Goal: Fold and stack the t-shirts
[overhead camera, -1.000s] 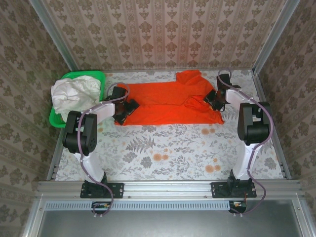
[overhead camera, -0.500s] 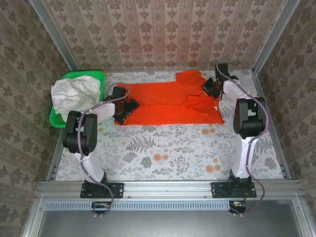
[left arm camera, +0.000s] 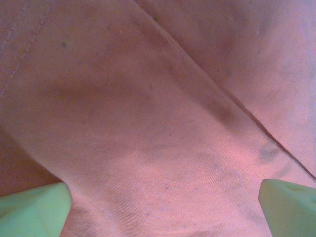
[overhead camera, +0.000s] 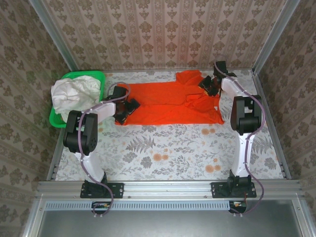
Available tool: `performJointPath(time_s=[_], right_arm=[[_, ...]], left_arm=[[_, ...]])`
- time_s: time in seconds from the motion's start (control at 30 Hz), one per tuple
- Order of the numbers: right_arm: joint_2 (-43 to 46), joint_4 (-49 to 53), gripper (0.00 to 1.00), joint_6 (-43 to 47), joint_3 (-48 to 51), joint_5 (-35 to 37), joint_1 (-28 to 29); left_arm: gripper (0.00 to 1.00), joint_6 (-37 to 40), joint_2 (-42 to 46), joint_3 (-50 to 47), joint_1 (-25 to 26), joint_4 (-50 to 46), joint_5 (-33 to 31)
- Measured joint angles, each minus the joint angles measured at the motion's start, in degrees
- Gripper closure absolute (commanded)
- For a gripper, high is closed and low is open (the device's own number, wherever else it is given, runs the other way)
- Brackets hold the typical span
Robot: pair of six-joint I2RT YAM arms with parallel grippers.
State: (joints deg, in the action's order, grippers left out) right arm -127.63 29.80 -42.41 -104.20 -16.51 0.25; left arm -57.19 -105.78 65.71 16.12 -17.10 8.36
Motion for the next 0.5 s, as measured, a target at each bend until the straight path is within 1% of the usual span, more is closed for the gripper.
performJointPath(time_s=[0.1,0.17,0.37,0.5], right_arm=[[3.8,-0.9,0.49,1.7,5.9,1.2,0.0],[8.4,-1.1,0.49,3.0,12.0,2.2,-0.1],[19.8,-1.4,0.6,6.2,26.1,3.4,-2.8],[22.8,-1.0,0.65,8.2,31.6,4.5,-4.8]], left_arm=[[0.0,0.0,0.0,0.0,0.0,0.0,0.0],[0.0,0.0,0.0,0.0,0.0,0.0,0.0],[0.0,0.0,0.0,0.0,0.0,0.0,0.0],[0.0,0.0,0.0,-0.1,0.0,0.0,0.0]])
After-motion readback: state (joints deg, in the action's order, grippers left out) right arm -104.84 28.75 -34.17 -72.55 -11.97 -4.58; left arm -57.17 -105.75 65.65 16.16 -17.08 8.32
